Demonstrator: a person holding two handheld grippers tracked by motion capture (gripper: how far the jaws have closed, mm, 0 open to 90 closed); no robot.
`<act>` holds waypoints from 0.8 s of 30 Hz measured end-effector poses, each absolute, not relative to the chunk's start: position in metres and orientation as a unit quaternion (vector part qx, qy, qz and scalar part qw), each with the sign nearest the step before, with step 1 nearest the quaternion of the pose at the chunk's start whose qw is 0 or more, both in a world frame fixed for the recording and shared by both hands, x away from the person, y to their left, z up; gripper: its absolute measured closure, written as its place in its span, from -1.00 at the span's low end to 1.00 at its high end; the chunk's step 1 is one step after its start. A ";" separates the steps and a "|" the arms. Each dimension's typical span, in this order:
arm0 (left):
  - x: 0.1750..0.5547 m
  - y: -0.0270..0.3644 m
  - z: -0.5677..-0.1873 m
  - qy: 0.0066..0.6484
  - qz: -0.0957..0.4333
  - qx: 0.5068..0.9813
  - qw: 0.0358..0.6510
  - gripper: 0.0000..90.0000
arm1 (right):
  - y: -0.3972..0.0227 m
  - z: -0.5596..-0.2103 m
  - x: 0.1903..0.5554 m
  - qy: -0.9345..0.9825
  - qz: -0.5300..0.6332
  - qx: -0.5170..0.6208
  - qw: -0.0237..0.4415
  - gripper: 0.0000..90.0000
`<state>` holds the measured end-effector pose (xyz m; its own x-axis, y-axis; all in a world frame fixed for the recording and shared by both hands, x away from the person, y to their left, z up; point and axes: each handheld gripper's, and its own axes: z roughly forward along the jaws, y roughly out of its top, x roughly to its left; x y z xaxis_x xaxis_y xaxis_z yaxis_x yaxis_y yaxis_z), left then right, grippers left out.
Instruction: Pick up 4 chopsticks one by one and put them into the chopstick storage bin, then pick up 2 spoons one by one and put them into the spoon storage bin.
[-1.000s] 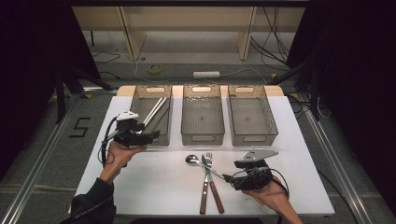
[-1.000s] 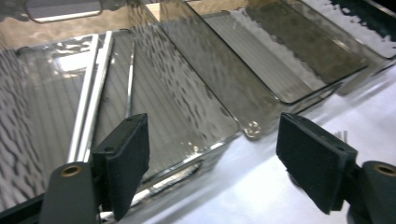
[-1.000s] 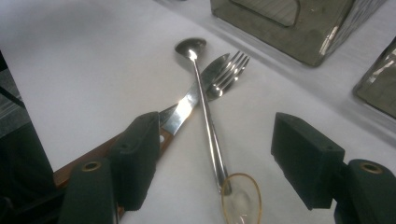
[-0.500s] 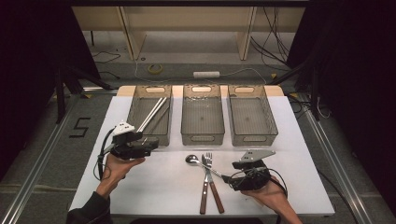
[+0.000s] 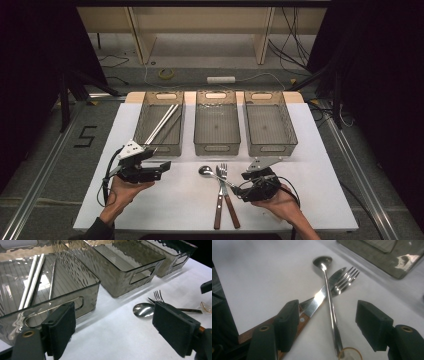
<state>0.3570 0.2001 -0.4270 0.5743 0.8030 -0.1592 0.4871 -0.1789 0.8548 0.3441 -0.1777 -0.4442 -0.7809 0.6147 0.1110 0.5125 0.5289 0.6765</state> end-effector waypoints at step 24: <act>0.331 0.191 -0.427 0.400 0.177 0.759 0.481 -0.65 | -0.155 -0.447 0.368 0.904 0.295 0.305 0.052 0.04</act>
